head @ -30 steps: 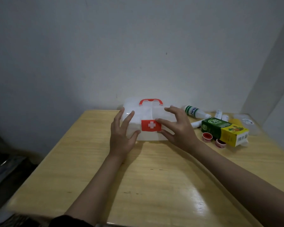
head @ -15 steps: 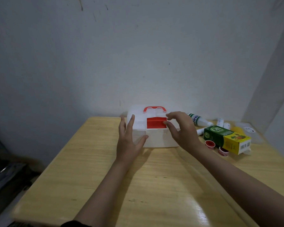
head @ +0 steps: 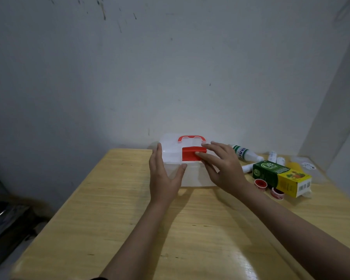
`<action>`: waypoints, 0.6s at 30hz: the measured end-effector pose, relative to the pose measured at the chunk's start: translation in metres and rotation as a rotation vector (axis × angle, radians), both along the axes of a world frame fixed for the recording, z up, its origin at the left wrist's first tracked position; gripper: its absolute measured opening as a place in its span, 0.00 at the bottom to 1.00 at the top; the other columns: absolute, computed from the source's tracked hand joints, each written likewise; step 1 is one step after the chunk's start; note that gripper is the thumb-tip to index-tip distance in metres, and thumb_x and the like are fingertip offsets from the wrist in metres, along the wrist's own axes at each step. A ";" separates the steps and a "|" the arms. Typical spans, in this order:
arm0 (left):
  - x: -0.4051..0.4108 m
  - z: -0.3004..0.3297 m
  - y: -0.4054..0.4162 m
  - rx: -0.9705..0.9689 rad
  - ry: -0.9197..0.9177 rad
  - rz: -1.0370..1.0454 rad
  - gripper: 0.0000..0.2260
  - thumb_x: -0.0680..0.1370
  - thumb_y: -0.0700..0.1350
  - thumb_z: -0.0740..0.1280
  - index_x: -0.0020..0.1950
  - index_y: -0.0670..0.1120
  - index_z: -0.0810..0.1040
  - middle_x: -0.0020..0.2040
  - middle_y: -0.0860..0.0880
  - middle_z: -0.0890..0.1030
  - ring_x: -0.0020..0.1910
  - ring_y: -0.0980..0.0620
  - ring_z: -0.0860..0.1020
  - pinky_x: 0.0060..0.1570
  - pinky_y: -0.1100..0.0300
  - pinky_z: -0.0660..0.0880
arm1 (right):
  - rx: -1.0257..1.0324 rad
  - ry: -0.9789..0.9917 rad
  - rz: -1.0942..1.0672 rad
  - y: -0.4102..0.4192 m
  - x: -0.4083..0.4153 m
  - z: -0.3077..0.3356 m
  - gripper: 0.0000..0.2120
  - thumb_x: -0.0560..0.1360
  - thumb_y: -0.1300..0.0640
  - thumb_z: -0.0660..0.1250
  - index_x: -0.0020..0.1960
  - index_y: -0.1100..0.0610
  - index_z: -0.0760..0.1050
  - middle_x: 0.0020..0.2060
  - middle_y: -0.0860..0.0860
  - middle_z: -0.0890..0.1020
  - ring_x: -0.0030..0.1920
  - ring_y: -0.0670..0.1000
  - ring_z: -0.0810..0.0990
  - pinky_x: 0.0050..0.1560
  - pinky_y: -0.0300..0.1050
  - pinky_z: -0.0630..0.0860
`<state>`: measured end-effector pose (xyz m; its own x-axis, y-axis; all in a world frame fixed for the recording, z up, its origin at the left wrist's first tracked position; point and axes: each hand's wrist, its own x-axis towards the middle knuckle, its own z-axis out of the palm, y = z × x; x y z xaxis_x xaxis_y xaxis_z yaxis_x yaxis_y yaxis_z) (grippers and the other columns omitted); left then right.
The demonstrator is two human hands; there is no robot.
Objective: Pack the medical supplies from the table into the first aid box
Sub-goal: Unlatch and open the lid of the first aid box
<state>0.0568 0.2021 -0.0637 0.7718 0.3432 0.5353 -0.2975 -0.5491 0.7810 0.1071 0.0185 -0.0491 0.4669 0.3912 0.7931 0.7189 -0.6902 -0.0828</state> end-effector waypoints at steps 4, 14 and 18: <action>-0.001 0.002 -0.002 -0.013 0.008 -0.003 0.42 0.71 0.54 0.71 0.75 0.57 0.47 0.76 0.50 0.57 0.68 0.60 0.58 0.52 0.71 0.63 | 0.044 -0.077 -0.027 0.003 0.002 0.012 0.13 0.75 0.54 0.65 0.59 0.51 0.78 0.57 0.54 0.82 0.60 0.58 0.77 0.54 0.65 0.74; 0.004 -0.006 0.005 -0.026 0.053 -0.014 0.38 0.70 0.55 0.72 0.74 0.55 0.54 0.73 0.53 0.63 0.70 0.53 0.64 0.61 0.55 0.71 | 0.315 0.046 -0.087 0.010 0.056 0.096 0.11 0.74 0.52 0.68 0.48 0.59 0.82 0.43 0.59 0.78 0.46 0.56 0.76 0.44 0.42 0.69; 0.006 -0.009 0.005 -0.015 0.037 -0.001 0.37 0.70 0.54 0.72 0.74 0.53 0.56 0.72 0.52 0.64 0.69 0.53 0.65 0.60 0.58 0.71 | 0.388 0.166 -0.195 0.015 0.090 0.113 0.14 0.74 0.48 0.67 0.48 0.59 0.80 0.46 0.57 0.80 0.51 0.56 0.76 0.45 0.41 0.66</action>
